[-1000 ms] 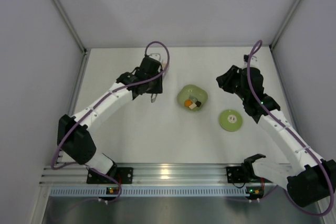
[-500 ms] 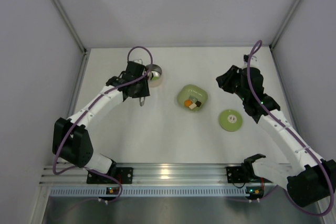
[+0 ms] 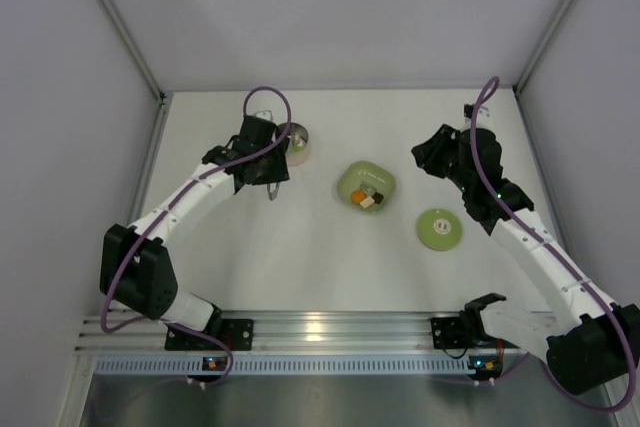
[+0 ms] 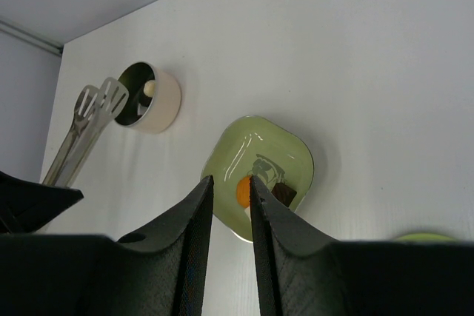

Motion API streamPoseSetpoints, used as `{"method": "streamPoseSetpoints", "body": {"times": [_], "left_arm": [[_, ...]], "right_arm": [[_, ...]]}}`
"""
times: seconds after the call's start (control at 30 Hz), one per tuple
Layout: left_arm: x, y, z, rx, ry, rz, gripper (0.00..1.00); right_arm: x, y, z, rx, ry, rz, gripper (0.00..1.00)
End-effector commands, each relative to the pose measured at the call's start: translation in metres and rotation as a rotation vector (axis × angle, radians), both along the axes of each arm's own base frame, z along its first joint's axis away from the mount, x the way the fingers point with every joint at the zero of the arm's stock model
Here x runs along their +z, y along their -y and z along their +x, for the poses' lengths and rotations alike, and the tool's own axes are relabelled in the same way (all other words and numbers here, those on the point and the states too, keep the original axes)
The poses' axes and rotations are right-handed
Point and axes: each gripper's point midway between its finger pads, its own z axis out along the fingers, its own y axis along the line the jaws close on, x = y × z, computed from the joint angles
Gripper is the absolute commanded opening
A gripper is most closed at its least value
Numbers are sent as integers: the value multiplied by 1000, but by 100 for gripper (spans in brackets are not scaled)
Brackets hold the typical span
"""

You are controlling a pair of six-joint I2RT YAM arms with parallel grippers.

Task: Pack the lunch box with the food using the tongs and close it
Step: Place the fake food in the packing box.

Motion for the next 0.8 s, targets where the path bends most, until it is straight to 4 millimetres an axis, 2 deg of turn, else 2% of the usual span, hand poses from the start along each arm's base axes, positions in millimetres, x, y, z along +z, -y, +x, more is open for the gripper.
{"method": "streamPoseSetpoints", "body": {"times": [0.0,0.17,0.27,0.4,0.43,0.53,0.63,0.7,0.77], "left_arm": [[18,8,12,-11,71,-47,50],[38,21,7,-87,110,-106,49],[46,37,-3,-163,117,-123,49],[59,59,-25,-275,123,-109,49],[64,72,-33,-321,131,-112,49],[69,90,-53,-408,128,-92,49],[64,105,-74,-472,103,-70,49],[56,121,-92,-534,72,-89,49],[46,127,-104,-557,41,-85,49]], "right_arm": [[9,-6,-1,22,24,-10,26],[10,-6,0,22,25,-5,26],[10,-8,1,28,27,1,26],[9,-11,3,35,24,9,26],[10,-11,3,35,27,10,25],[10,-11,3,34,26,12,25],[9,-12,3,36,23,16,25],[8,-12,3,35,23,18,25],[8,-12,3,35,21,19,25]]}}
